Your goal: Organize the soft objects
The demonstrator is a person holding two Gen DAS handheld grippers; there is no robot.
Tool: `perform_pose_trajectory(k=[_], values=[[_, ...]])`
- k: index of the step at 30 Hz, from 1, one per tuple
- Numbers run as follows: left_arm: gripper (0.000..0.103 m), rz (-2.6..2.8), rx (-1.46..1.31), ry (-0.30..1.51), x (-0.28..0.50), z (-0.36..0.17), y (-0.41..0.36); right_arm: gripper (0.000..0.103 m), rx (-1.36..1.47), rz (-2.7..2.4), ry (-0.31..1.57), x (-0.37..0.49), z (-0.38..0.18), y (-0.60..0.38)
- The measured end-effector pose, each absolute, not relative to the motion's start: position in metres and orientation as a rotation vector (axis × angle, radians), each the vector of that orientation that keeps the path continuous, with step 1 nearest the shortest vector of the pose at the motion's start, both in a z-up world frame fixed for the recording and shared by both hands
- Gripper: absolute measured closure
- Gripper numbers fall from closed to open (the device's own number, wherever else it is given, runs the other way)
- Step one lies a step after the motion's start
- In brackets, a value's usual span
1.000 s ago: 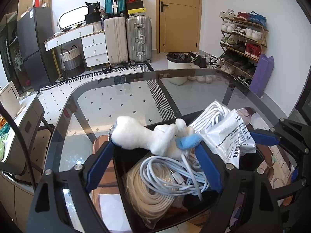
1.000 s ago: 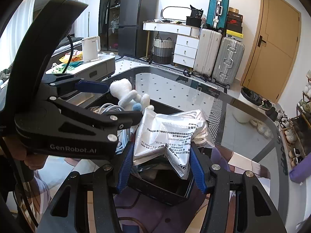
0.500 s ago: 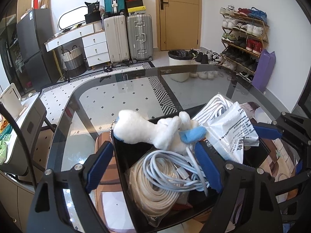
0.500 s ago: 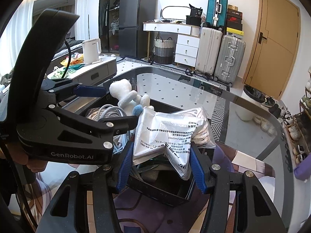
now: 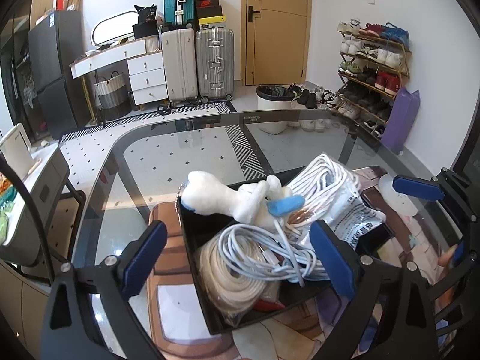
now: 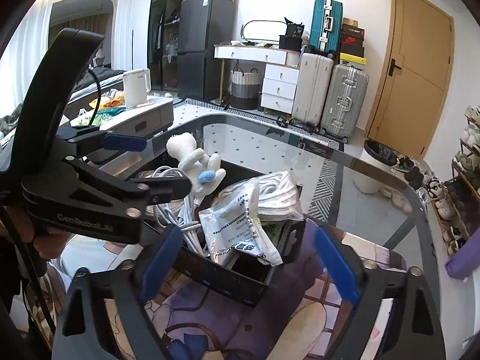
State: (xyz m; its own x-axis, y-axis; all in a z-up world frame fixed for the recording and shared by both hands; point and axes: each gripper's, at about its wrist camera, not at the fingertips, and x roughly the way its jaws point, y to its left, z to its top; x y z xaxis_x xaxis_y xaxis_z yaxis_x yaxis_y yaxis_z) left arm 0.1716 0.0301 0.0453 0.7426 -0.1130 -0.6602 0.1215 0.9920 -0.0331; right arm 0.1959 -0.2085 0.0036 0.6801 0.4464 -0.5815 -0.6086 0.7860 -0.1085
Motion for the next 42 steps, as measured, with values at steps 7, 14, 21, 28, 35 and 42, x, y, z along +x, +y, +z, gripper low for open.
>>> perform_pose_trajectory(k=[7,14,21,28,35,42], values=[[0.000,-0.123,-0.028,0.705,0.155,0.049,0.040,0.001,-0.238,0.604,0.516,0.186,0.008,-0.222],[0.000,-0.096,-0.055,0.681,0.135,0.046,0.051,0.001,-0.165,0.628,0.460,0.172,0.014,-0.230],[0.000,-0.063,-0.048,0.662,0.120,0.041,0.049,0.001,-0.143,0.652,0.456,0.161,0.014,-0.238],[0.000,-0.057,-0.035,0.643,0.110,0.037,0.042,0.001,-0.101,0.654,0.446,0.154,0.010,-0.239],[0.000,-0.040,-0.047,0.633,0.105,0.031,0.044,0.001,-0.081,0.632,0.428,0.151,0.008,-0.243],[0.000,-0.031,-0.062,0.631,0.107,0.021,0.045,0.001,-0.092,0.634,0.429,0.150,0.000,-0.242]])
